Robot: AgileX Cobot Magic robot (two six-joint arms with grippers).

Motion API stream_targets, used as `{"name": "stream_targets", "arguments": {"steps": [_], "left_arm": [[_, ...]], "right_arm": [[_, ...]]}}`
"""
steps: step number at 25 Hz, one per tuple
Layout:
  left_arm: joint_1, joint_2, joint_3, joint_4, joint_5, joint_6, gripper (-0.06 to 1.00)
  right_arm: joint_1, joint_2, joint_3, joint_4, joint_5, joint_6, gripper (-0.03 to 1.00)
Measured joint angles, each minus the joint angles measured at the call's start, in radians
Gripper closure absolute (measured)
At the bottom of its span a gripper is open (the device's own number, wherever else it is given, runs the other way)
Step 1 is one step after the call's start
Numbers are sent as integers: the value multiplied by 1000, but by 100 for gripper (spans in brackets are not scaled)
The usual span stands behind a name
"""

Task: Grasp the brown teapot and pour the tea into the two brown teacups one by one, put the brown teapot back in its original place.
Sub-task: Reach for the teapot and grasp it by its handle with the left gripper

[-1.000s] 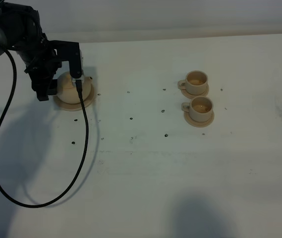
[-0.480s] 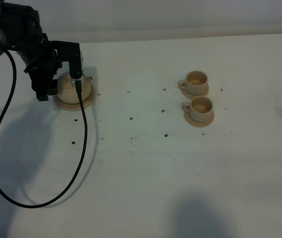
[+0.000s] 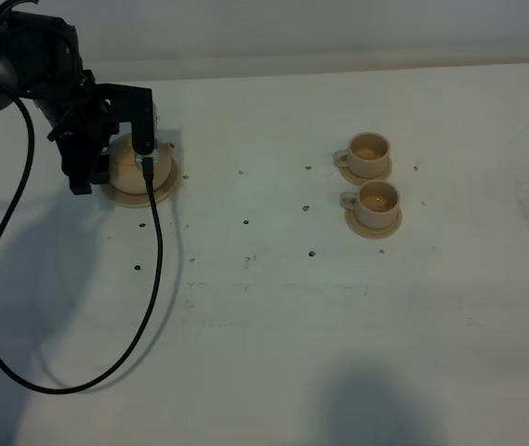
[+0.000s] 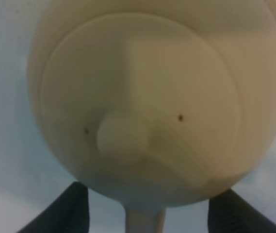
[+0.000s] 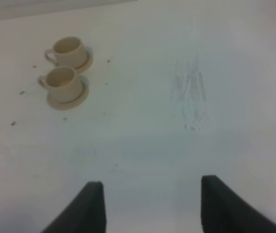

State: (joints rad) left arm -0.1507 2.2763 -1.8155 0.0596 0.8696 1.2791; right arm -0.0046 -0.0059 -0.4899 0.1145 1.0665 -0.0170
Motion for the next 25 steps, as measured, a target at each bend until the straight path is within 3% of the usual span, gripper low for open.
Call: {"name": "stream_targets", "arguments": {"steps": [25], "left_arm": [[7,0,0,-6,26,4,54]], "right_arm": [[0,0,0,0,0,0,50]]}}
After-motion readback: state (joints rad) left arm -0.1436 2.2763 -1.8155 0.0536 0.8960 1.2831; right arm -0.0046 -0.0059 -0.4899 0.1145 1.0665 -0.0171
